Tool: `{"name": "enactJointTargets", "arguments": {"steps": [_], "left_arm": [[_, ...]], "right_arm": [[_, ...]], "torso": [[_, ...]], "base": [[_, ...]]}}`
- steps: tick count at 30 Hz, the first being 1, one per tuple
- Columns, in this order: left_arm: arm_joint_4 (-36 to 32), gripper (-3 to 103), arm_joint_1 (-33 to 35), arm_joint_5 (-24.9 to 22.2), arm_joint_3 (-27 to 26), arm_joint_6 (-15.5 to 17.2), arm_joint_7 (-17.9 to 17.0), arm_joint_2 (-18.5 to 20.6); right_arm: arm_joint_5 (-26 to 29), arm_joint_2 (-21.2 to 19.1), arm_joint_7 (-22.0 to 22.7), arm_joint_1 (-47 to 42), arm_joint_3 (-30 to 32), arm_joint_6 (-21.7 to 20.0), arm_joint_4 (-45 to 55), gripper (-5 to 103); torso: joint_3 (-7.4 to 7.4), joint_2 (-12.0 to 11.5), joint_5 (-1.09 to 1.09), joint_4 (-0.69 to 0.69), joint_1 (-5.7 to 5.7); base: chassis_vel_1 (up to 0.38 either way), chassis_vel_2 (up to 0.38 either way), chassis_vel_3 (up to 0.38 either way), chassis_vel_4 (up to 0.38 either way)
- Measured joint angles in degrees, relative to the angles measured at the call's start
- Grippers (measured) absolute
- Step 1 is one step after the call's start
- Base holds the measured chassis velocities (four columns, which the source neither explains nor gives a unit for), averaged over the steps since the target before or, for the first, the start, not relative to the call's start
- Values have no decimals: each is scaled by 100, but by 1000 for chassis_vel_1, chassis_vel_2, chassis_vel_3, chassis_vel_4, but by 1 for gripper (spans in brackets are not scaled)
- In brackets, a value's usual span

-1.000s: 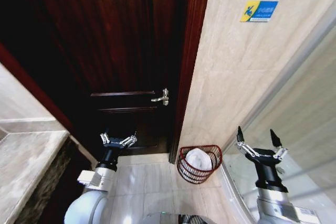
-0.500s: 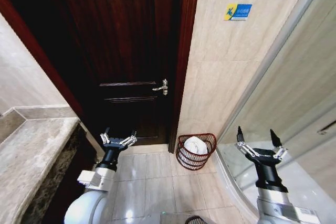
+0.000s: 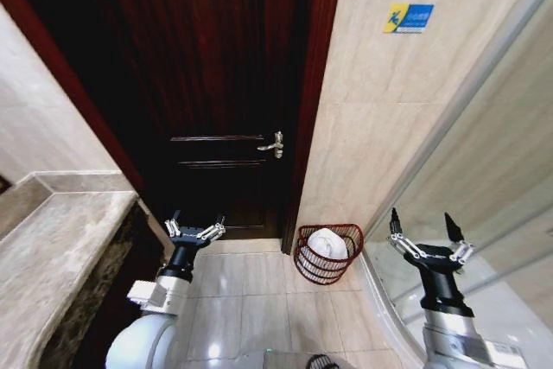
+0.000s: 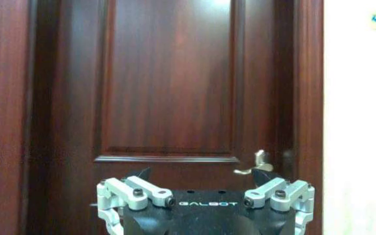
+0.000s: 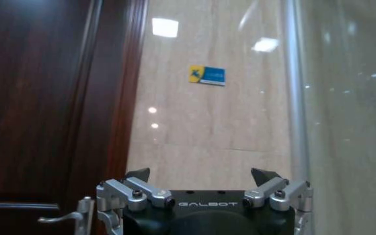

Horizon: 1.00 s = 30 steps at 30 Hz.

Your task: Discard the used towel into the hamper.

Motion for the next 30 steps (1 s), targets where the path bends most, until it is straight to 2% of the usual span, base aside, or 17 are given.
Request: {"name": "enactJointTargets", "arguments": {"steps": [7, 30], "left_arm": [[0, 100, 0, 0, 0, 0, 0, 0], [0, 100, 0, 0, 0, 0, 0, 0]], "right_arm": [[0, 0, 0, 0, 0, 0, 0, 100], [0, 0, 0, 0, 0, 0, 0, 100]], "torso": [[0, -1, 0, 2, 1], [-1, -3, 0, 0, 1]], "base": [[60, 74, 82, 62], [-15, -14, -15, -12]]}}
